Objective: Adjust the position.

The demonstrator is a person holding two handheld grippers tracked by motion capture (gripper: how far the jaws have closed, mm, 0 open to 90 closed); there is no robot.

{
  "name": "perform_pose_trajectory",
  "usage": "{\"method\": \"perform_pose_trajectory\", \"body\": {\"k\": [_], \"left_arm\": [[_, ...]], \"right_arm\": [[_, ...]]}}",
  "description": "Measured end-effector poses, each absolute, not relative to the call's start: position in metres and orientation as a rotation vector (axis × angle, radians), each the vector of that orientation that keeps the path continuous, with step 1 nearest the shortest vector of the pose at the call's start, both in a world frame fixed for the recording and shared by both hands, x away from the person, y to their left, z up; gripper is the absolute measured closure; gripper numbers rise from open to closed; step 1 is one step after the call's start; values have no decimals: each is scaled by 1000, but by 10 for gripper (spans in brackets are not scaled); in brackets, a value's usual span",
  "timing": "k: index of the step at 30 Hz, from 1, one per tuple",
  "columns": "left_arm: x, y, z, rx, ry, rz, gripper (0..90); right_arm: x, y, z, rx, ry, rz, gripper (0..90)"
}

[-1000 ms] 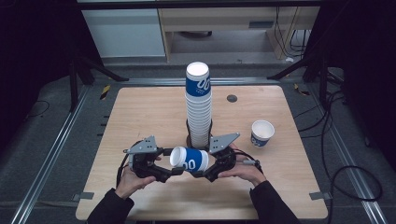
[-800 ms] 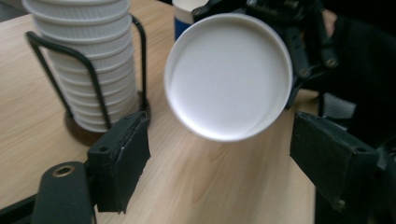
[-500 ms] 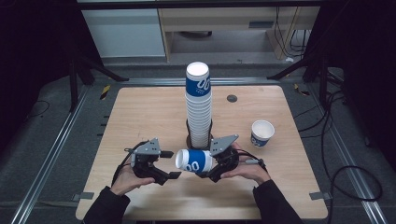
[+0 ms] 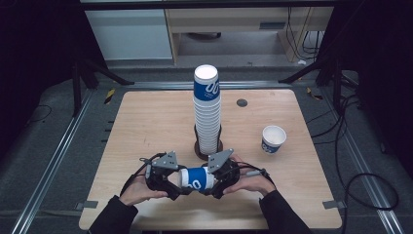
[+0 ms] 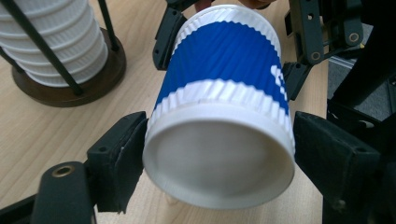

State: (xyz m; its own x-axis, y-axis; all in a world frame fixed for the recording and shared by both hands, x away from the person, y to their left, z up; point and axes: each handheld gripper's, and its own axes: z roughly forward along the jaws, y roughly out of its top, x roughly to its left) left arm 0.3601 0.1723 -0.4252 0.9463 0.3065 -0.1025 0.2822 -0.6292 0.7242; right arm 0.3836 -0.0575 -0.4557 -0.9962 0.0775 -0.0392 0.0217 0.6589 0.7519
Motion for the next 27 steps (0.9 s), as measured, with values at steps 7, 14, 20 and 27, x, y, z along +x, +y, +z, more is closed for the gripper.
{"method": "perform_pose_trajectory", "body": {"k": [7, 14, 20, 27], "left_arm": [[359, 171, -427, 2301, 404, 22, 255], [360, 175, -425, 2273, 409, 32, 258], [366, 191, -420, 2205, 464, 67, 258], [371, 206, -415, 2099, 516, 107, 259]], "right_arm": [[381, -54, -456, 58, 2815, 1258, 147], [383, -56, -454, 74, 2794, 1293, 111], [390, -73, -441, 188, 2720, 1410, 76], [398, -94, -429, 296, 2625, 1542, 69]]}}
